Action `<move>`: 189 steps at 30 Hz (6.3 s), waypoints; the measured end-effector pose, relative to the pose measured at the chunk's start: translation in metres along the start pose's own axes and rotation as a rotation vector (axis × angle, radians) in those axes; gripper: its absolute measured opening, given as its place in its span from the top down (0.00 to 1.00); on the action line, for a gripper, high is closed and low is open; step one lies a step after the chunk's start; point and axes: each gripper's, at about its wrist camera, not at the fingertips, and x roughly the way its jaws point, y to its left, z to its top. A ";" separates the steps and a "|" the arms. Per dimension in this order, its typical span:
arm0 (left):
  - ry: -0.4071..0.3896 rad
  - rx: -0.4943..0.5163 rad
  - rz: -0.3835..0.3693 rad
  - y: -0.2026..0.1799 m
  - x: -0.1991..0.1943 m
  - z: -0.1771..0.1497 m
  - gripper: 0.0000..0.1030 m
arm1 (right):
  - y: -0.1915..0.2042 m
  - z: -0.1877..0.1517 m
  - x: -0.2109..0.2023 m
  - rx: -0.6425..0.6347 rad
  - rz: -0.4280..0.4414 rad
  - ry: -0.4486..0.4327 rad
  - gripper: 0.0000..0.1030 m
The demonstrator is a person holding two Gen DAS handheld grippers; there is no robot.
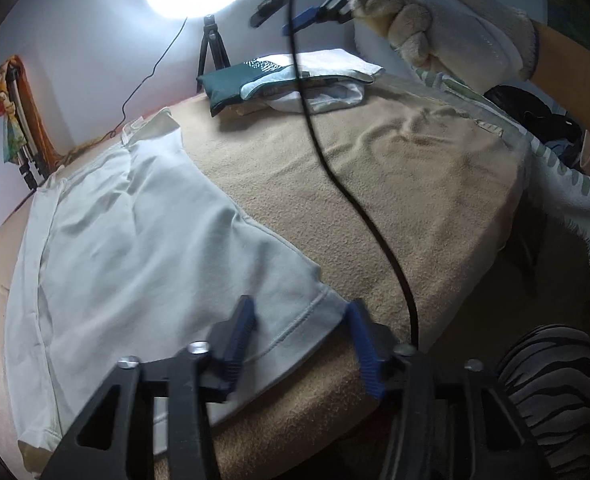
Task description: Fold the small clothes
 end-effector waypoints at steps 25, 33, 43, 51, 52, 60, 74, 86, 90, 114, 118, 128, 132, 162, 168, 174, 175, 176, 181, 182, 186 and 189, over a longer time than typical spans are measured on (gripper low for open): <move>-0.127 -0.354 -0.159 0.076 -0.040 -0.003 0.96 | 0.068 0.020 0.187 0.079 -0.016 0.176 0.88; -0.147 -0.482 -0.174 0.100 -0.055 -0.025 0.97 | 0.114 0.039 0.174 -0.034 -0.085 0.149 0.94; -0.150 -0.622 -0.177 0.133 -0.066 -0.061 0.97 | 0.179 0.049 0.200 -0.096 -0.116 0.180 0.94; -0.131 -0.675 -0.151 0.143 -0.065 -0.079 0.96 | 0.212 0.035 0.244 -0.135 -0.105 0.238 0.94; -0.124 -0.678 -0.151 0.144 -0.065 -0.081 0.95 | 0.214 0.033 0.248 -0.137 -0.102 0.245 0.94; -0.105 -0.663 -0.133 0.144 -0.084 -0.089 0.50 | 0.212 0.027 0.231 -0.122 -0.011 0.229 0.58; -0.094 -0.484 0.070 0.207 -0.149 -0.091 0.26 | 0.170 -0.061 0.063 -0.131 0.031 0.158 0.58; 0.085 -0.692 -0.156 0.254 -0.111 -0.127 0.49 | 0.164 -0.196 0.028 -0.020 0.116 0.295 0.58; 0.097 -0.652 -0.145 0.242 -0.108 -0.129 0.53 | 0.166 -0.218 0.028 -0.007 0.142 0.297 0.58; 0.006 -0.748 -0.254 0.261 -0.121 -0.103 0.97 | 0.156 -0.213 0.008 0.159 0.389 0.232 0.94; -0.020 -0.745 -0.240 0.270 -0.121 -0.088 0.98 | 0.151 -0.199 0.009 0.158 0.393 0.206 0.94; -0.052 -0.778 -0.192 0.303 -0.104 -0.051 0.98 | 0.149 -0.149 0.033 0.172 0.382 0.130 0.94; -0.053 -0.768 -0.150 0.316 -0.092 -0.036 0.98 | 0.146 -0.132 0.050 0.184 0.357 0.124 0.94; -0.031 -0.685 0.026 0.343 -0.062 -0.013 0.45 | 0.159 -0.102 0.085 -0.007 0.304 0.135 0.93; -0.007 -0.665 0.027 0.360 -0.039 0.008 0.32 | 0.172 -0.114 0.117 -0.104 0.171 0.246 0.93; -0.004 -0.679 0.069 0.392 -0.013 0.023 0.31 | 0.168 -0.093 0.120 -0.124 0.108 0.248 0.87; -0.011 -0.686 0.068 0.397 -0.009 0.026 0.31 | 0.167 -0.086 0.120 -0.131 0.102 0.236 0.73; -0.016 -0.692 0.065 0.402 -0.004 0.029 0.31 | 0.166 -0.077 0.119 -0.138 0.095 0.213 0.52; -0.004 -0.717 0.036 0.423 0.028 0.042 0.30 | 0.150 -0.037 0.131 -0.112 0.064 0.133 0.42; 0.000 -0.718 0.033 0.425 0.033 0.044 0.30 | 0.145 -0.028 0.138 -0.090 0.059 0.134 0.42; 0.018 -0.701 0.050 0.435 0.054 0.052 0.30 | 0.122 0.002 0.173 -0.020 0.030 0.133 0.42; 0.028 -0.689 0.058 0.444 0.067 0.059 0.30 | 0.114 0.019 0.199 0.015 0.041 0.140 0.42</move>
